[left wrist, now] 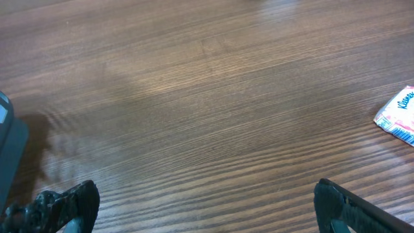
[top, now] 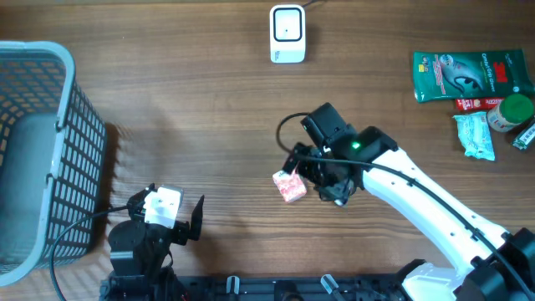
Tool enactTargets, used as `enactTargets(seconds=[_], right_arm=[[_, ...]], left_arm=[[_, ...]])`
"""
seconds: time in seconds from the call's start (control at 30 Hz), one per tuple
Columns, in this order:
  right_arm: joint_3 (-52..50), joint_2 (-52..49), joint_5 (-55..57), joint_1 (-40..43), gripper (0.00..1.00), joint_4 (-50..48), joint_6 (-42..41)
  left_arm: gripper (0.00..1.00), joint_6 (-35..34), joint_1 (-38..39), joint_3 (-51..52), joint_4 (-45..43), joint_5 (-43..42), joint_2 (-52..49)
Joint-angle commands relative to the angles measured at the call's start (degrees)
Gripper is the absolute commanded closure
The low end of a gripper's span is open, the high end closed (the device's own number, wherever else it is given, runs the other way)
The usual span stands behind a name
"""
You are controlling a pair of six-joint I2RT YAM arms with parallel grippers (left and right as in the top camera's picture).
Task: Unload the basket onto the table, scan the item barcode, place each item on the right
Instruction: 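Lift the tissue pack with the right gripper and turn it over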
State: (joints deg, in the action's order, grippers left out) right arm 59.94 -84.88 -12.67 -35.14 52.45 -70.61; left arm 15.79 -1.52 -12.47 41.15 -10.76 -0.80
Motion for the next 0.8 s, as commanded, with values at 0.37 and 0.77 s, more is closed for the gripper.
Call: enactTargets(seconds=[0.37, 0.77], right_arm=[[-15.6, -2.7, 2.1, 0.3, 0.16, -24.3, -22.4], [-15.3, -11.0, 4.7, 0.3, 0.92, -25.8, -19.1]], left_arm=[[0.00, 0.5, -0.2, 0.2, -0.1, -0.1, 0.4], [0.00, 0.5, -0.2, 0.2, -0.1, -0.1, 0.4]])
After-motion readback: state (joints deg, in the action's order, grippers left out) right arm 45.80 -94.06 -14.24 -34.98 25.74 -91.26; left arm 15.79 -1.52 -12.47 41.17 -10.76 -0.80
